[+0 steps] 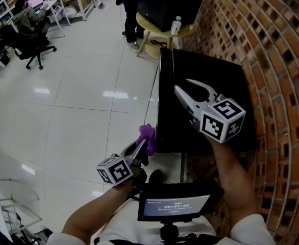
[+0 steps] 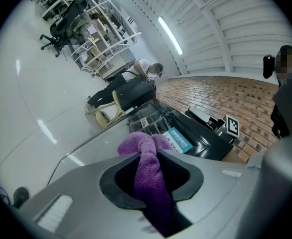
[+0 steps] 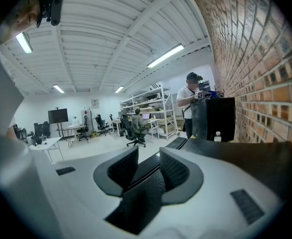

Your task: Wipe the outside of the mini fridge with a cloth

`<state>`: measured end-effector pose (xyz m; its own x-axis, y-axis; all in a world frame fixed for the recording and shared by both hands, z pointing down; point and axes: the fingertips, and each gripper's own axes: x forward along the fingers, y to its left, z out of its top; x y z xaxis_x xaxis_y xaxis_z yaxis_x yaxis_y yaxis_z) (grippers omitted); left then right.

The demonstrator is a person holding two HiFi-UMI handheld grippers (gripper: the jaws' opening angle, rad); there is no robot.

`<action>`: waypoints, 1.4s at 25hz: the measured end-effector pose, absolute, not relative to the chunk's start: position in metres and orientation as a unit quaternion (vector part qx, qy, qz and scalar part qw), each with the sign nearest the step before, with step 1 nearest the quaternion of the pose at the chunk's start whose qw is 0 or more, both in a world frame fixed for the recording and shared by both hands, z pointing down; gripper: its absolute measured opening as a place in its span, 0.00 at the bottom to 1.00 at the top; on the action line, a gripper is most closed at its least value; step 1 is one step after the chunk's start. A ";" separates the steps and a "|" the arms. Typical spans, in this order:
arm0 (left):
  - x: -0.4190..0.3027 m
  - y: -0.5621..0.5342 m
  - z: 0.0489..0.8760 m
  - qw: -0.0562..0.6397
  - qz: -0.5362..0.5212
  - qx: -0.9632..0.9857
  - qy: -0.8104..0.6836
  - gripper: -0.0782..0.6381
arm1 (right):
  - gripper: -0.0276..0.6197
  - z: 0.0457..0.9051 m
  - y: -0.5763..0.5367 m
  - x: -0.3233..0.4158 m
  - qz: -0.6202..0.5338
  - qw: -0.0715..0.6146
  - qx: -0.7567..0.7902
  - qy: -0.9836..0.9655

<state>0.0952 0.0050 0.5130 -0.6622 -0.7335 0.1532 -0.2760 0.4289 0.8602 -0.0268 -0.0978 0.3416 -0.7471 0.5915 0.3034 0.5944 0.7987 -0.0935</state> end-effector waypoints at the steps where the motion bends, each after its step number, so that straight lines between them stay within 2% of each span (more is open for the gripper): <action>1: 0.095 0.005 0.517 0.266 -0.432 0.314 -0.802 0.21 | 0.24 0.341 -0.098 -0.027 -0.005 0.160 -0.317 -0.935; 18: 0.087 0.005 0.605 0.310 -0.407 0.282 -0.812 0.21 | 0.24 0.340 -0.097 -0.027 -0.005 0.160 -0.316 -0.935; 35: 0.081 0.003 0.684 0.389 -0.333 0.264 -0.817 0.21 | 0.24 0.342 -0.096 -0.026 -0.005 0.162 -0.317 -0.935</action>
<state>0.0806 0.0027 0.6840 -0.5585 -0.6907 0.4593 -0.1723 0.6383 0.7503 -0.0263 -0.0962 0.3423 -0.7469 0.5905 0.3056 0.5937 0.7993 -0.0933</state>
